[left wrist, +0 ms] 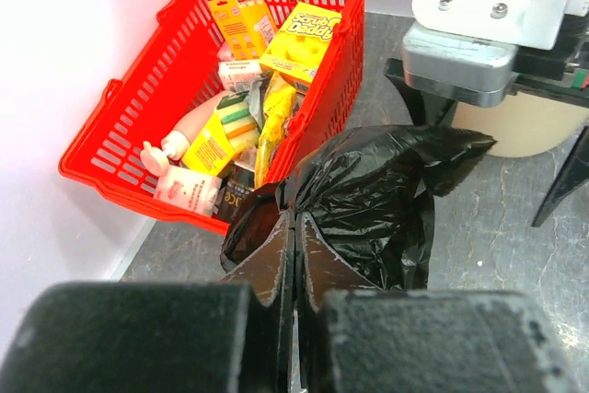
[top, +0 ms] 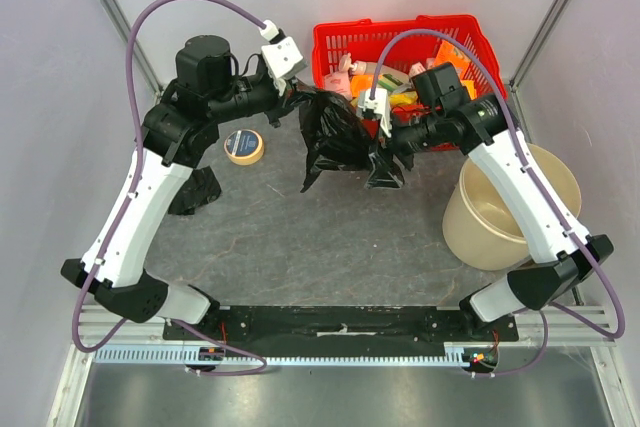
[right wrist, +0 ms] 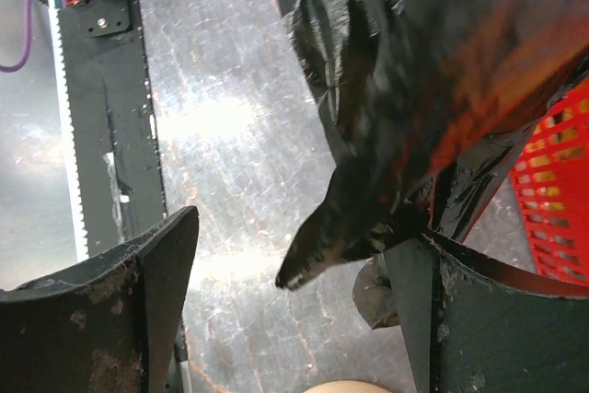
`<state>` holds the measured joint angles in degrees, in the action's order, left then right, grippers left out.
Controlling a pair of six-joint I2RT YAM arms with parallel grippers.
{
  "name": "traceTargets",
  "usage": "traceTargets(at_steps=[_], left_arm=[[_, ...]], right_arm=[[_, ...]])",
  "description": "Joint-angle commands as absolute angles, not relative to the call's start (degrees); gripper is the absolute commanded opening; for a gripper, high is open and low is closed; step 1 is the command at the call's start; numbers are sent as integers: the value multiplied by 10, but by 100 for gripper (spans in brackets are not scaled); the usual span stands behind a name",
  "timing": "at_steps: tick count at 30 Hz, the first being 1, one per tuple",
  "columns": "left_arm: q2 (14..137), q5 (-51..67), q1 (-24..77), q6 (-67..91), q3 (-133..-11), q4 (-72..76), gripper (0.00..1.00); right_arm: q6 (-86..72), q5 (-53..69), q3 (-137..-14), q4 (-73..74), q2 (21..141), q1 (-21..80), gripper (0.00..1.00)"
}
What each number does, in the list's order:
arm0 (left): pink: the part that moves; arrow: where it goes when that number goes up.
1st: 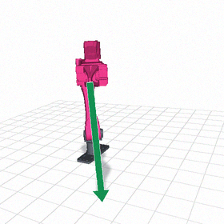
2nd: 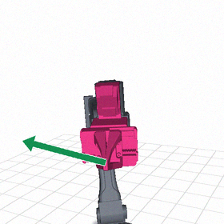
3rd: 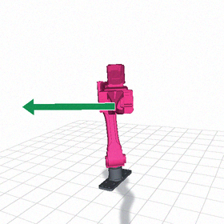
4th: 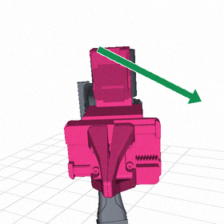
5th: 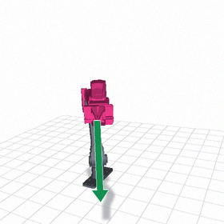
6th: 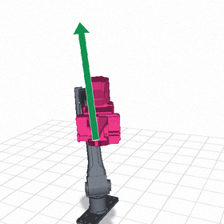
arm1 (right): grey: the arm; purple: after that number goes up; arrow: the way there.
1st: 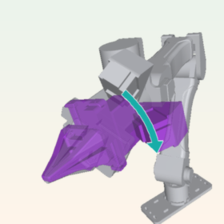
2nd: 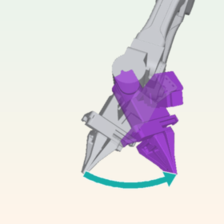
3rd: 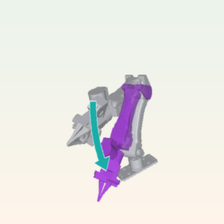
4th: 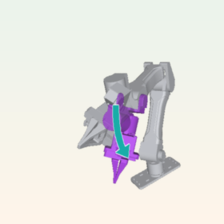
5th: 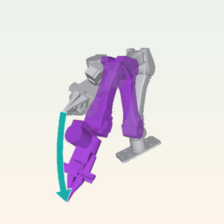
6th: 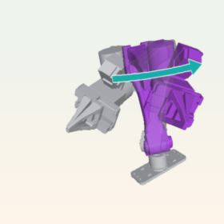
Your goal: Put the trash bags into the trash bin
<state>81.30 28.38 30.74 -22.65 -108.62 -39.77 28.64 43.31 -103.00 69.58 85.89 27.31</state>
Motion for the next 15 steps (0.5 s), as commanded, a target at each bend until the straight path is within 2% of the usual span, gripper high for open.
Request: traceTargets(at_steps=[1, 15], left_arm=[[812, 289, 309, -192, -1103, -390, 2], [783, 291, 309, -237, -1080, -411, 2]], right_arm=[[258, 403, -1030, 616, 858, 279, 87], [286, 257, -1051, 591, 832, 281, 78]])
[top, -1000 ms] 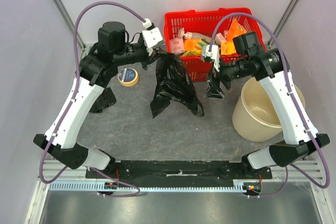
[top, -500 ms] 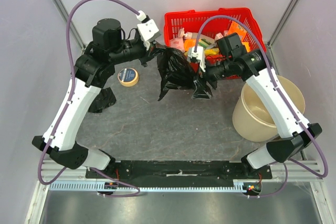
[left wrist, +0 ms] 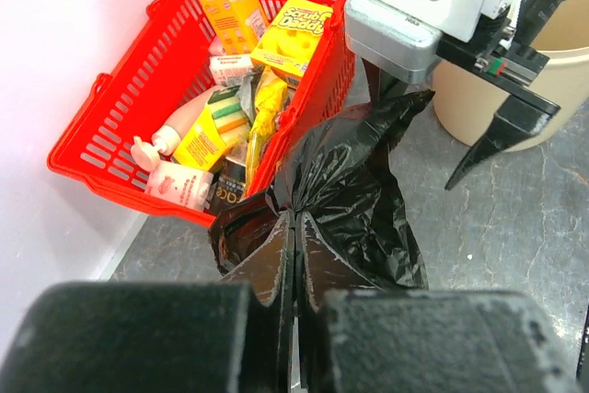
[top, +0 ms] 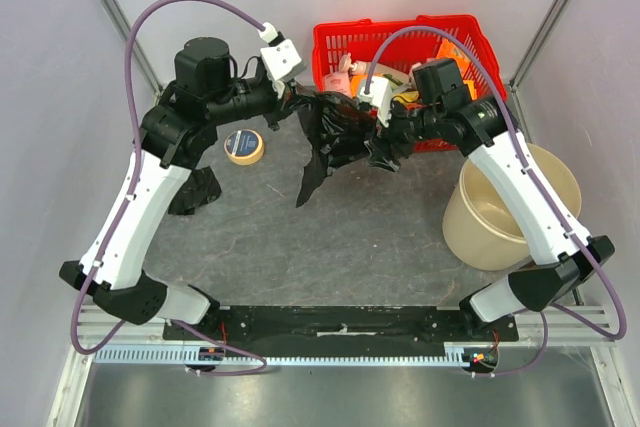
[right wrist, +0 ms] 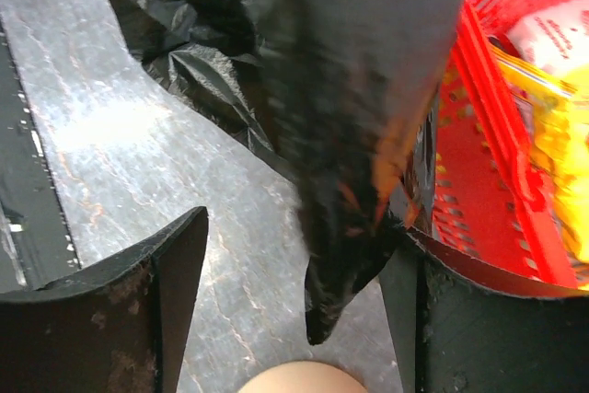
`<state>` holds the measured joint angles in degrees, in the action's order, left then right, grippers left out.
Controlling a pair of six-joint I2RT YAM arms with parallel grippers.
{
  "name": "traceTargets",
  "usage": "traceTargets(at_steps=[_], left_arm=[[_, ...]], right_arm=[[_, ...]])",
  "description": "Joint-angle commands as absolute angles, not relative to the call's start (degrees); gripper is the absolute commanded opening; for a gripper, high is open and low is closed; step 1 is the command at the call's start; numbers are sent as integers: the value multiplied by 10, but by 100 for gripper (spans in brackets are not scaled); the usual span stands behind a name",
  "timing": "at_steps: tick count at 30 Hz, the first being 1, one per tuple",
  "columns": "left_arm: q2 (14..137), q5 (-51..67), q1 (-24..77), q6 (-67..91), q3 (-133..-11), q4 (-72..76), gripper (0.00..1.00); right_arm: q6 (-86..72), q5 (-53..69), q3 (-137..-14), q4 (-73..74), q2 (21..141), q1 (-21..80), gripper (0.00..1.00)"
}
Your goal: Put the trash bags into the trash bin
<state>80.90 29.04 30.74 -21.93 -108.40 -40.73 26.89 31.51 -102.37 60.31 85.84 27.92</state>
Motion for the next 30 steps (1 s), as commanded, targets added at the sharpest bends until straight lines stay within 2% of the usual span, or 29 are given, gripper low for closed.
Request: traceTargets(at_steps=[1, 7, 17, 30], left_arm=[[781, 289, 309, -240, -1078, -411, 2], [783, 287, 310, -246, -1076, -411, 2], [782, 308, 309, -243, -1076, -411, 2], [777, 340, 310, -220, -1083, -410, 2]], right_arm=[[290, 249, -1057, 597, 830, 280, 77], [309, 212, -1069, 634, 810, 280, 75], [325, 174, -1063, 634, 804, 280, 79], [296, 293, -1001, 571, 821, 280, 82]])
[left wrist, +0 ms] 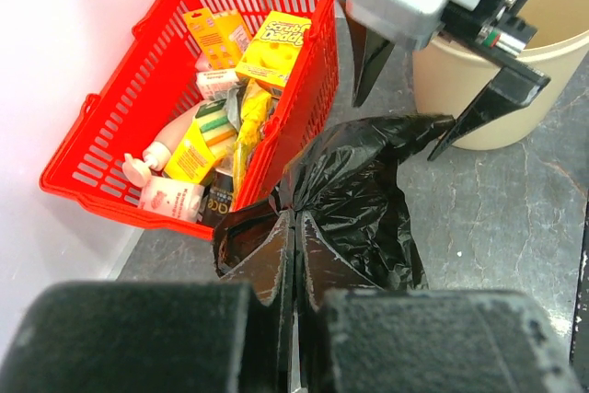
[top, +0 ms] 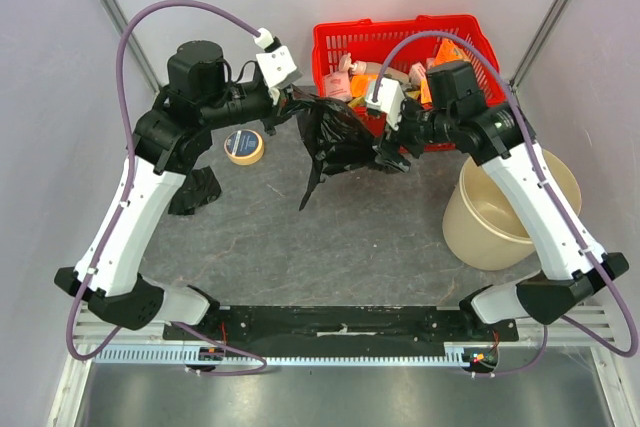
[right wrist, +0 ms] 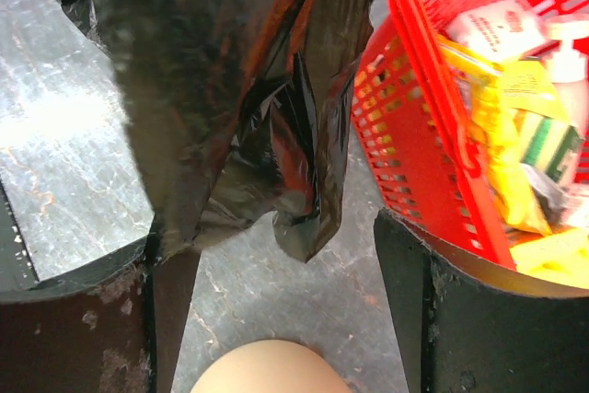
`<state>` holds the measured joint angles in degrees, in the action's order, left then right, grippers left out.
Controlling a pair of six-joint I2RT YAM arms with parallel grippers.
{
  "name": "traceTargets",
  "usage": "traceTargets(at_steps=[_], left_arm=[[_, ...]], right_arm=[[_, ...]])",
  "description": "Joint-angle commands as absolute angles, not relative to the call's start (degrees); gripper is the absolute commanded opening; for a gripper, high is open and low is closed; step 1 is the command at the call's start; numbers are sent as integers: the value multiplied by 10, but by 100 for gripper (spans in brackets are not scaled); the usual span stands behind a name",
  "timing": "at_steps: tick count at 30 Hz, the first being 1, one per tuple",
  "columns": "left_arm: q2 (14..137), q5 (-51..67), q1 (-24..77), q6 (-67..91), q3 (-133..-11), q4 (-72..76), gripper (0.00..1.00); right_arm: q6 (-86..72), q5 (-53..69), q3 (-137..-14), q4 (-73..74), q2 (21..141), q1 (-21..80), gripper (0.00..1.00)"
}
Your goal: Put the trash bags into the trash bin
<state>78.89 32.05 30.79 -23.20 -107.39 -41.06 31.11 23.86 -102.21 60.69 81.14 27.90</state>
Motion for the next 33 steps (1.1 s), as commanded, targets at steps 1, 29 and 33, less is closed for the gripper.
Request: traceTargets(at_steps=[1, 29, 33], left_arm=[[778, 341, 309, -217, -1085, -409, 2], [726, 186, 309, -318, -1013, -410, 2], [721, 165, 309, -329, -1012, -410, 2]], right_arm=[[292, 303, -993, 565, 822, 280, 82], [291, 156, -923, 570, 729, 275, 0], [299, 132, -934, 591, 729, 274, 0]])
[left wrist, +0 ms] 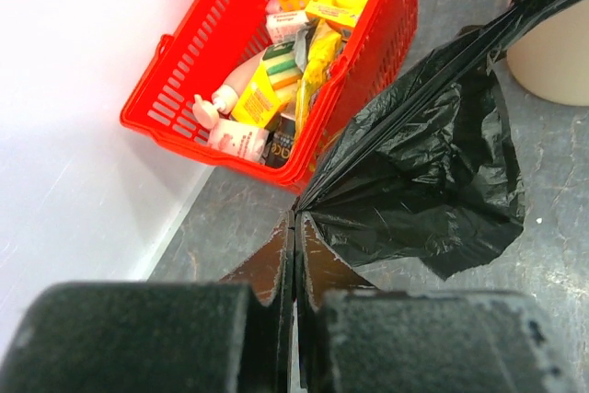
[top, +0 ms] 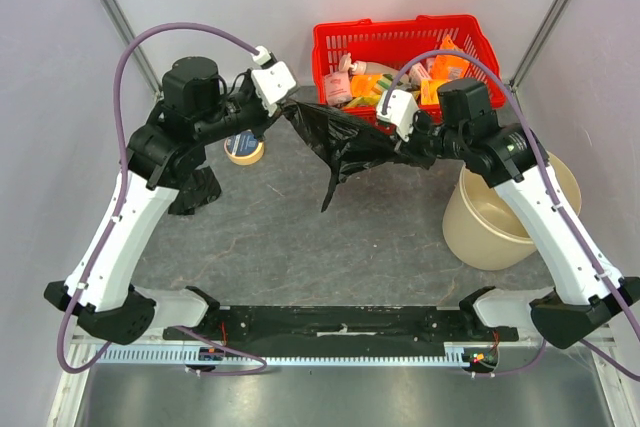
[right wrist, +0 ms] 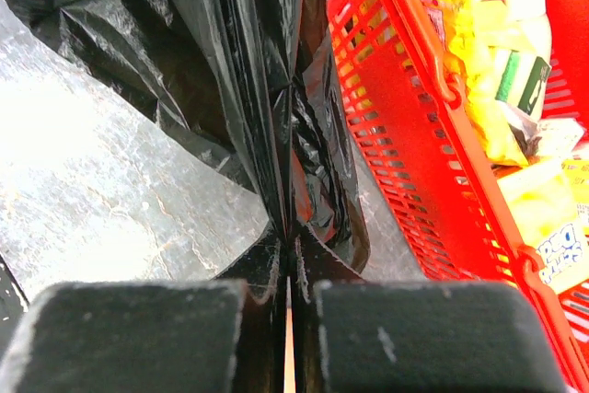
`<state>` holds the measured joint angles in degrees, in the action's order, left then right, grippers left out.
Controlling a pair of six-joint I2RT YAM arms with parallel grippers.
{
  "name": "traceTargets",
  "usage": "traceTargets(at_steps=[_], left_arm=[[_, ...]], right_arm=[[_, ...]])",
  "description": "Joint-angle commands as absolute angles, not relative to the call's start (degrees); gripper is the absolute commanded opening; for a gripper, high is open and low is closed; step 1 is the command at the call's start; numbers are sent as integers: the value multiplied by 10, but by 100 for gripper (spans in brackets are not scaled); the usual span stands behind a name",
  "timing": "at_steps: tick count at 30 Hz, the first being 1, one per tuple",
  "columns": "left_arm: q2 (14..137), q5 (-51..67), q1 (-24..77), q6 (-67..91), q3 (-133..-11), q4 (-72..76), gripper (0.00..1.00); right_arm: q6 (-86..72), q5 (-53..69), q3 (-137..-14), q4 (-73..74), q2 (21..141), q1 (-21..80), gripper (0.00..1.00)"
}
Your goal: Put the trash bags into the trash bin
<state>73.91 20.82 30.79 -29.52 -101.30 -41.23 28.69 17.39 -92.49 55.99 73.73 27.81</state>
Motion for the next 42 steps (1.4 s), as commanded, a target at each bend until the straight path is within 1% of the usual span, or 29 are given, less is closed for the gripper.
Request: traceTargets(at_steps=[1, 5, 7, 9, 13, 17, 18, 20, 22, 29, 33, 37, 41, 42], left_arm=[[721, 165, 309, -328, -1012, -411, 2], [718, 188, 309, -316, -1015, -415, 2], [718, 225, 308, -302, -1015, -417, 2], [717, 287, 308, -287, -1013, -418, 2], [722, 401, 309, -264, -1005, -413, 2], [737, 474, 309, -325, -1007, -434, 2], [743, 496, 308, -357, -1012, -454, 2], [751, 542, 308, -405, -1014, -482, 2], [758, 561, 308, -445, -1012, -505, 2], [774, 524, 308, -686, -995, -607, 2], [787, 493, 308, -770, -1015, -625, 2], [812, 450, 314, -846, -1093, -687, 2], [809, 366, 335, -928, -1122, -700, 2], [808, 362, 340, -936, -1129, -701, 2]], right_arm=[[300, 129, -939, 595, 731, 274, 0], [299, 137, -954, 613, 735, 274, 0], [299, 157, -961, 625, 737, 274, 0], [300, 196, -968, 641, 743, 273, 2], [336, 313, -989, 714, 764, 276, 14], [373, 391, -992, 788, 787, 282, 27], [380, 402, -988, 798, 788, 285, 29], [395, 415, -980, 817, 786, 288, 39], [397, 410, -981, 821, 776, 288, 46], [385, 367, -1012, 818, 750, 289, 69], [373, 354, -1026, 809, 746, 289, 73], [345, 338, -1044, 778, 751, 288, 74], [285, 284, -1049, 699, 760, 289, 76], [272, 277, -1047, 680, 766, 289, 76]])
